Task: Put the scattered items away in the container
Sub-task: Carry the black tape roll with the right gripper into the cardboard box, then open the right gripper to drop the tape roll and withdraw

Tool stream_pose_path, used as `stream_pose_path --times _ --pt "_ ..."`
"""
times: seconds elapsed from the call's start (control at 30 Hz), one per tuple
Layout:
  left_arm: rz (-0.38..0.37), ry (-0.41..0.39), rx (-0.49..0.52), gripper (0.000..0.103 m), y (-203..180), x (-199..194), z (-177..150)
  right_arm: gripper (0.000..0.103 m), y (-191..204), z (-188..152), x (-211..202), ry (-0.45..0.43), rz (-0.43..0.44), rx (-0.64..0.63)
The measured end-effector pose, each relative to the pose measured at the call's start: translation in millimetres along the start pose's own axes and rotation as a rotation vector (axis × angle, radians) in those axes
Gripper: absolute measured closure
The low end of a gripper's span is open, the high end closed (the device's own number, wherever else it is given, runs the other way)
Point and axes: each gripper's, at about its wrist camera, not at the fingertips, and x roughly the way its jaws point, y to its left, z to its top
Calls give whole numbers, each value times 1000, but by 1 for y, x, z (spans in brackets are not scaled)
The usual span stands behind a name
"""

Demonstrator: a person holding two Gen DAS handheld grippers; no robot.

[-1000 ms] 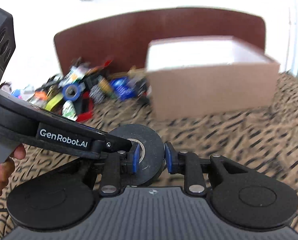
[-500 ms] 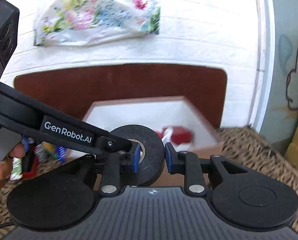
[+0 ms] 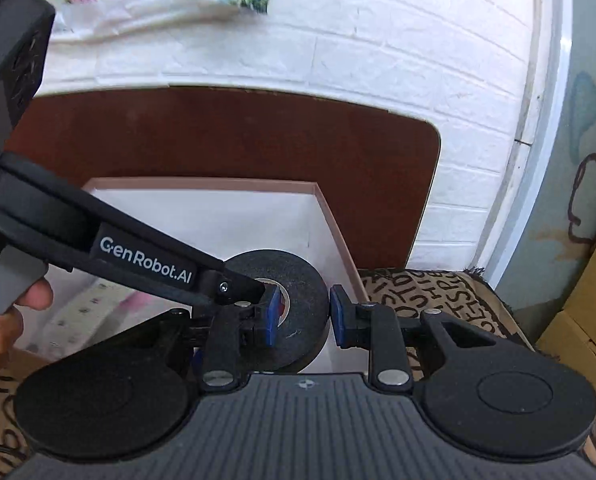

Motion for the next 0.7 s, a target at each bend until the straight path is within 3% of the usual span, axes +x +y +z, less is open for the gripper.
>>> stream_pose_path --times 0.37,0.4,0.43,0.5,0.53,0.57,0.6,0.7 --pt "43 34 -21 68 25 42 19 73 14 8 49 43 -43 -149" --pt "47 33 -16 66 24 44 21 73 15 8 51 45 -54 -170" --pt "47 33 -10 57 24 46 22 73 17 8 52 51 -65 -193" --pt "49 38 -6 49 24 49 24 72 19 8 55 58 -81 -225" --pt "60 31 -11 38 25 49 24 69 20 7 55 55 -96 -236" --pt "79 22 -19 26 26 47 24 58 20 7 53 45 -121 -246" --pt "95 6 -29 21 28 43 23 43 20 6 49 28 -149 -254" --pt "95 -43 -65 11 37 32 18 21 17 4 34 -23 -172 -258"
